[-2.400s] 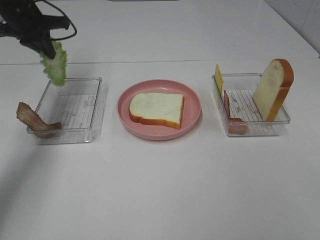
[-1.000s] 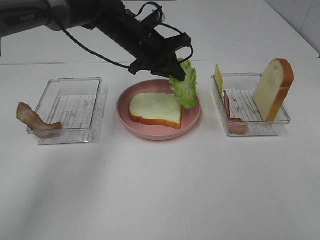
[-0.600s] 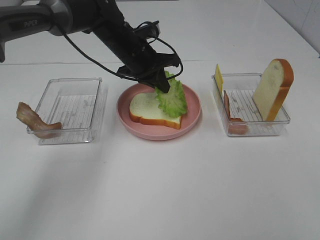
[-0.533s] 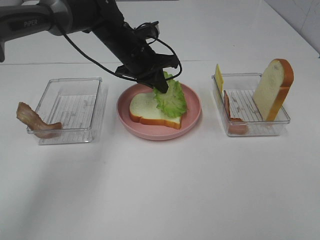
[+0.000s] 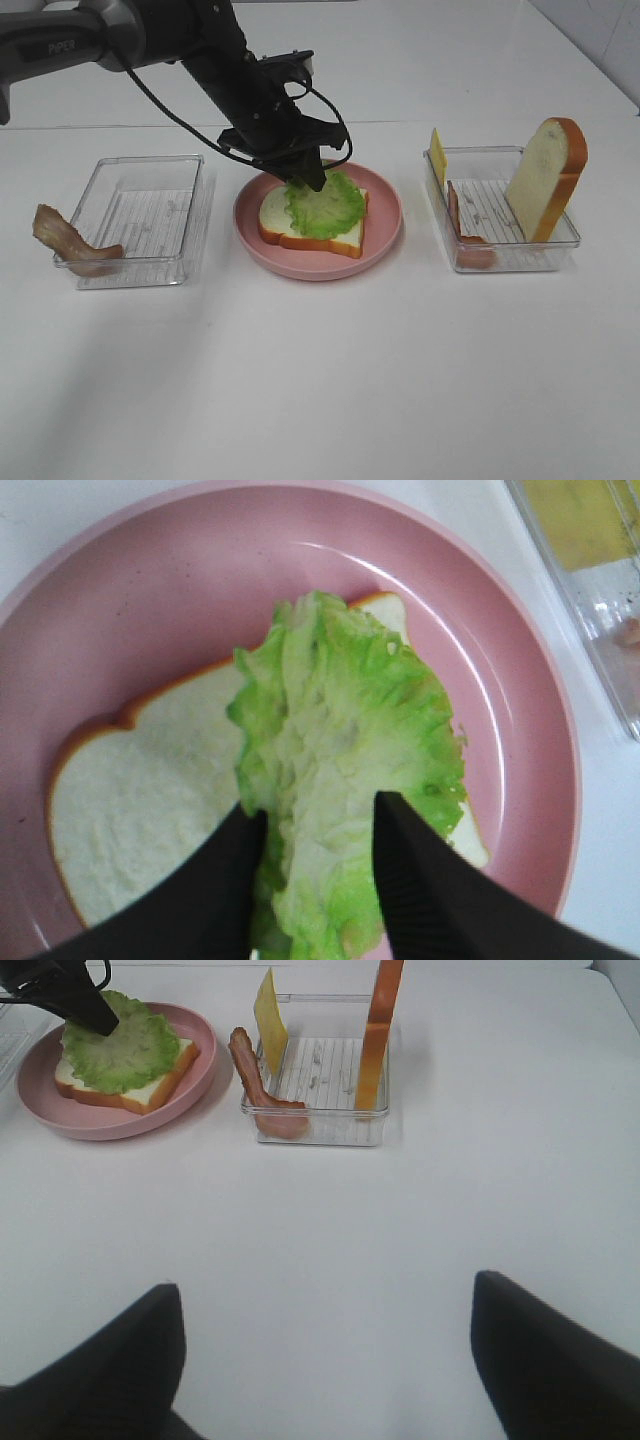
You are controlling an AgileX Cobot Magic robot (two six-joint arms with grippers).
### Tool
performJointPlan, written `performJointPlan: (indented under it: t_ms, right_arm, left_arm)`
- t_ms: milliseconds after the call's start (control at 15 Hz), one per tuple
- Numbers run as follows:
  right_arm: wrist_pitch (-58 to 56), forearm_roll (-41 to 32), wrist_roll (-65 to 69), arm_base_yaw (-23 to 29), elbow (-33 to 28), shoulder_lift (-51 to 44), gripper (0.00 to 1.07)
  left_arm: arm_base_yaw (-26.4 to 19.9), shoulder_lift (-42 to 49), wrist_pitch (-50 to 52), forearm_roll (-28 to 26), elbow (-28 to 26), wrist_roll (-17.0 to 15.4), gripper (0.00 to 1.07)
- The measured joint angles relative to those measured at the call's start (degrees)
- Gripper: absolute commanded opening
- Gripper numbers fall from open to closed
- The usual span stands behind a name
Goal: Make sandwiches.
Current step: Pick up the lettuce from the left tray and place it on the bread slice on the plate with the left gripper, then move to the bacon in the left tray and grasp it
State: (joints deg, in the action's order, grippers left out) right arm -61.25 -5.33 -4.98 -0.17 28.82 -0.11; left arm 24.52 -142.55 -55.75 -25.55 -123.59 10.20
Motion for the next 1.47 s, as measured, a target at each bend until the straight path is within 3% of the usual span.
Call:
performJointPlan:
  t_ms: [133, 267, 400, 533, 600, 1133, 1467]
  right_arm:
    - [0.00, 0.00, 0.00, 0.00, 0.00, 0.00, 0.76]
    - [0.00, 0.00, 0.00, 0.00, 0.00, 0.00, 0.76]
    - [0.00, 0.00, 0.00, 0.00, 0.00, 0.00, 0.76]
    - [0.00, 0.00, 0.00, 0.00, 0.00, 0.00, 0.76]
    - [0.00, 0.00, 0.00, 0.00, 0.00, 0.00, 0.76]
    - [0.00, 0.00, 0.00, 0.00, 0.00, 0.00, 0.76]
    - [0.00, 0.00, 0.00, 0.00, 0.00, 0.00, 0.76]
  left_arm:
    - [0.00, 0.00, 0.00, 1.78, 0.00, -0.46, 0.66]
    - [0.00, 0.17, -0.06, 5.10, 0.00, -0.86, 0.68]
    - [0.00, 1.60, -1.09, 10.14, 0.00, -4.30, 0.68]
    - [0.00, 3.95, -6.02, 18.16, -1.20, -11.52, 0.68]
    - [0.00, 4.70, -9.05, 20.57, -1.83, -12.66, 0.68]
    - [-2.58, 9.40, -13.64, 22.69, -2.52, -13.12, 0.68]
    - [-8.88, 20.57, -13.64, 22.52, 9.34, -13.12, 0.68]
